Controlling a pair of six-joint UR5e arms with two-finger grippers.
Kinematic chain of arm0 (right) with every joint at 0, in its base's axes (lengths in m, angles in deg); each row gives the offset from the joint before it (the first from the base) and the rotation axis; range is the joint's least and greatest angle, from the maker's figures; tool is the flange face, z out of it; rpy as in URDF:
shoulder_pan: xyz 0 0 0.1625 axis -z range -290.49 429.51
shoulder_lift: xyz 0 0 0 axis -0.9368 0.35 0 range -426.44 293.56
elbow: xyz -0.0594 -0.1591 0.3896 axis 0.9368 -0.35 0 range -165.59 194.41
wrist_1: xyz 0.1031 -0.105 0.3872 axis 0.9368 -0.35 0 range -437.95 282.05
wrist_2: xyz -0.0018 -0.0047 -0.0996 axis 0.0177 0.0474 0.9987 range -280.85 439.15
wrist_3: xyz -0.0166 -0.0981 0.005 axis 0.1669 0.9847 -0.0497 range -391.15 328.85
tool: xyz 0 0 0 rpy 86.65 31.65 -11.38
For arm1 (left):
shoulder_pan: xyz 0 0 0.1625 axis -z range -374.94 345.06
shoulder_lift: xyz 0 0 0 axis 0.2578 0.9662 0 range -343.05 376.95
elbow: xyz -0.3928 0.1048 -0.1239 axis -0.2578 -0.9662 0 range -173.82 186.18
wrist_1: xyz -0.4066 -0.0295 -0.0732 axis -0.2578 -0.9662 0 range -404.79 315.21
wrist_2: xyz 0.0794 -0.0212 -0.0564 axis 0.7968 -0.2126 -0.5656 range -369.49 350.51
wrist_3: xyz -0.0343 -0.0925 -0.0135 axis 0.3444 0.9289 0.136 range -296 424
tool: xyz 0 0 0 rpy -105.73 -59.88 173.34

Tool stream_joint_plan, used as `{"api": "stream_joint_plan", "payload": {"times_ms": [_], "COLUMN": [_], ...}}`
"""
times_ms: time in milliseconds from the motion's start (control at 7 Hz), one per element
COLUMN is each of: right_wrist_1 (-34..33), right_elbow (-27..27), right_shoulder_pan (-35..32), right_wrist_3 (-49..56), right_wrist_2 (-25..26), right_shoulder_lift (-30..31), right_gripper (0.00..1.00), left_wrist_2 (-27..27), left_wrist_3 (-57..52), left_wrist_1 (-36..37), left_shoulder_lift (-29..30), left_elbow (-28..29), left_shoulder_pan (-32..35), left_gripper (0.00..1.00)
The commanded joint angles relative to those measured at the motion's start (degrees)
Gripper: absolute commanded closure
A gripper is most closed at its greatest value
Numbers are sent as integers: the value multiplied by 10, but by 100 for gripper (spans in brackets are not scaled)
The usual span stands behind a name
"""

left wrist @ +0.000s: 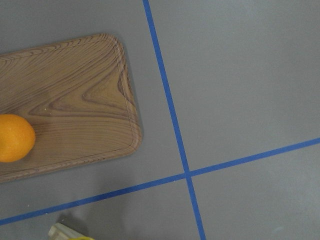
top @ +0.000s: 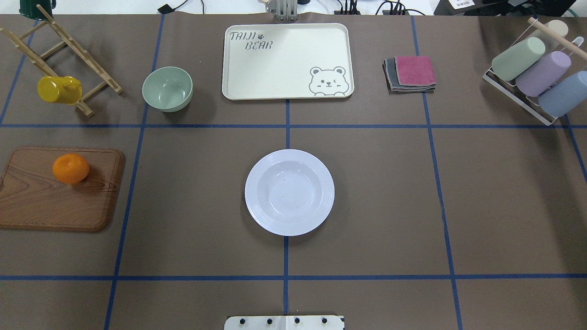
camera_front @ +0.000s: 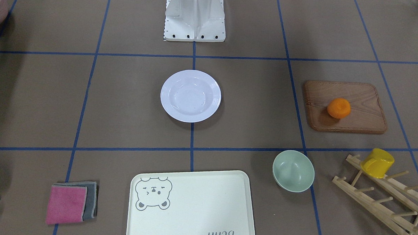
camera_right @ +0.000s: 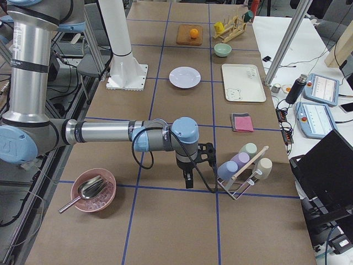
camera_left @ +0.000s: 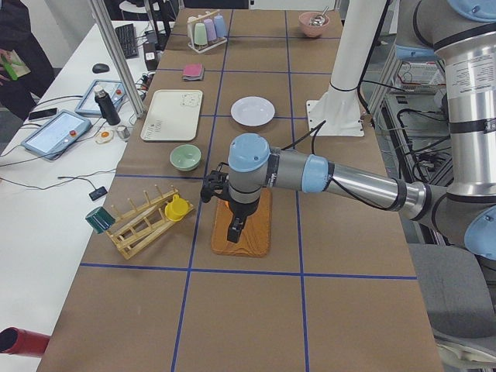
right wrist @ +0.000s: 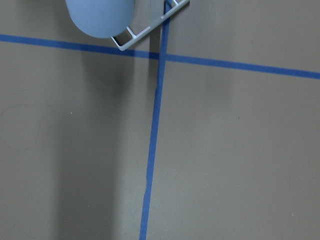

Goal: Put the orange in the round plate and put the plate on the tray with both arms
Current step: 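Move the left gripper toward the orange on the wooden tray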

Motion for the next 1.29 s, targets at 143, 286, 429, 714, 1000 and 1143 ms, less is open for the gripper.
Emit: {"api": "stream_joint_plan", "payload": {"times_ms": [143, 286, 429, 714, 1000, 1143], "right_wrist_1": [88, 111, 114, 114, 115, 116], "right_elbow": [1, 1, 13, 20, 20, 20], "right_shoulder_pan": [0, 3, 35, 77, 80, 80], "right_wrist_3": [-1, -41, -114, -167, -168, -168], "right_wrist_2": [-35, -42, -35, 1, 2, 1], "right_shoulder_lift": [-6, -6, -10, -10, -8, -6], "right_gripper": [0, 0, 0, 0, 0, 0], "left_wrist_2": [-61, -60, -59, -14, 85, 112], "left_wrist_3": [3, 59, 118, 288, 461, 504], "left_wrist_1": [-104, -125, -126, -194, -263, -271], "left_shoulder_lift": [32, 39, 42, 40, 42, 46], "left_elbow": [36, 41, 39, 38, 42, 45], "left_shoulder_pan": [-3, -25, -70, -133, -262, -311], "left_gripper": [1, 1, 1, 1, 1, 1]}}
